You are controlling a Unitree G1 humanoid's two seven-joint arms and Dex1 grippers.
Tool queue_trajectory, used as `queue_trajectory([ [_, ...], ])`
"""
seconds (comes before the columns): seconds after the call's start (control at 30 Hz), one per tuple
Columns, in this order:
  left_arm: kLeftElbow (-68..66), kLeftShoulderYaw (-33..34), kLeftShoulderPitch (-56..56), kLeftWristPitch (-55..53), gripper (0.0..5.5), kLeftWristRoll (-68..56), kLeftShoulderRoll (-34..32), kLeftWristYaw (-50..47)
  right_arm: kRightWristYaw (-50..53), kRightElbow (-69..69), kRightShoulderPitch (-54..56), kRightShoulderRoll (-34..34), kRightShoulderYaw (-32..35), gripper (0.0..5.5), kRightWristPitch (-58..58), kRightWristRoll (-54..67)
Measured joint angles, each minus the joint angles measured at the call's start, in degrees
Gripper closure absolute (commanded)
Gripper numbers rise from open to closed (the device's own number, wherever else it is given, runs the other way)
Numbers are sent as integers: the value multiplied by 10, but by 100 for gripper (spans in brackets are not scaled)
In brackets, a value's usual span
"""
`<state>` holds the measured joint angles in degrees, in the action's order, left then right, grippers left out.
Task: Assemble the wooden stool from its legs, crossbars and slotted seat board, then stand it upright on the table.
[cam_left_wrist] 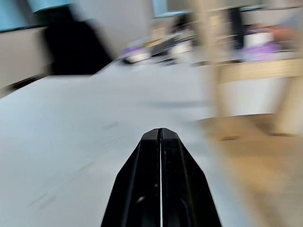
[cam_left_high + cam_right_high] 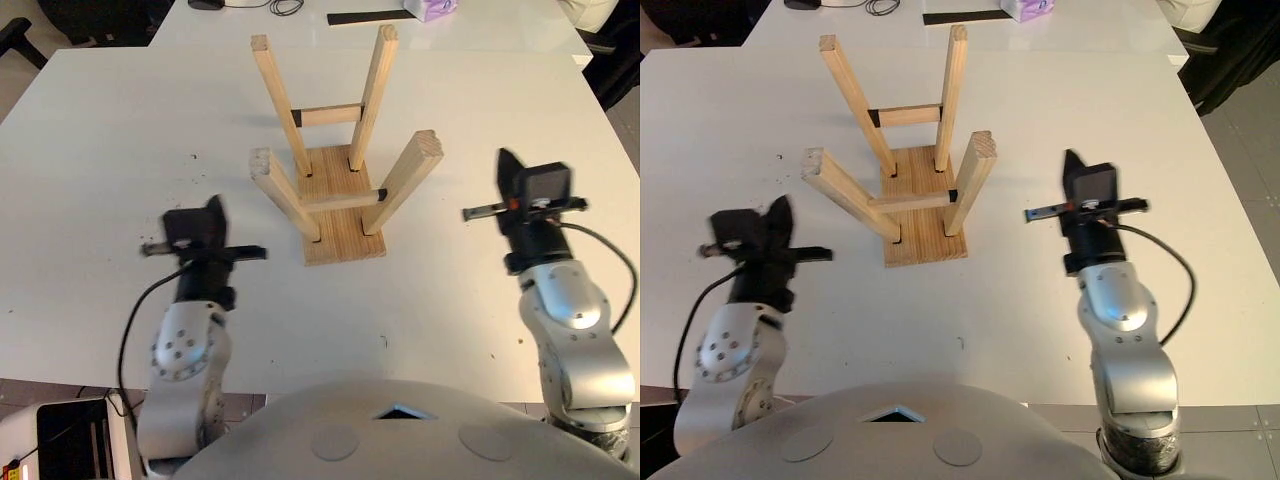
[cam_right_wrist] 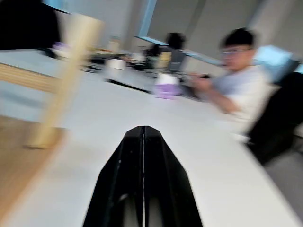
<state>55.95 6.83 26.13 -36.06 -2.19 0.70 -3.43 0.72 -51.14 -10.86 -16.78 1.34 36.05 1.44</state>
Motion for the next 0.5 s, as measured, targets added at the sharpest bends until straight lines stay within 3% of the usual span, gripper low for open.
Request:
queue_trajectory([
  [0.1,-5,85,-86,-7,548,-30,-13,-10,9,1,118,71,45,550,46,91],
  [0.17,-7,100,-160,-20,548,-48,-26,-11,14,10,189,115,60,550,80,152],
  [0.27,-12,78,-309,-64,548,-84,-27,-11,14,32,307,152,71,550,128,241],
  [0.37,-6,14,-444,-134,548,-119,-9,-17,3,55,420,155,90,550,172,324],
  [0.5,0,-27,-476,-192,548,-137,4,-29,-33,71,450,96,65,550,192,337],
])
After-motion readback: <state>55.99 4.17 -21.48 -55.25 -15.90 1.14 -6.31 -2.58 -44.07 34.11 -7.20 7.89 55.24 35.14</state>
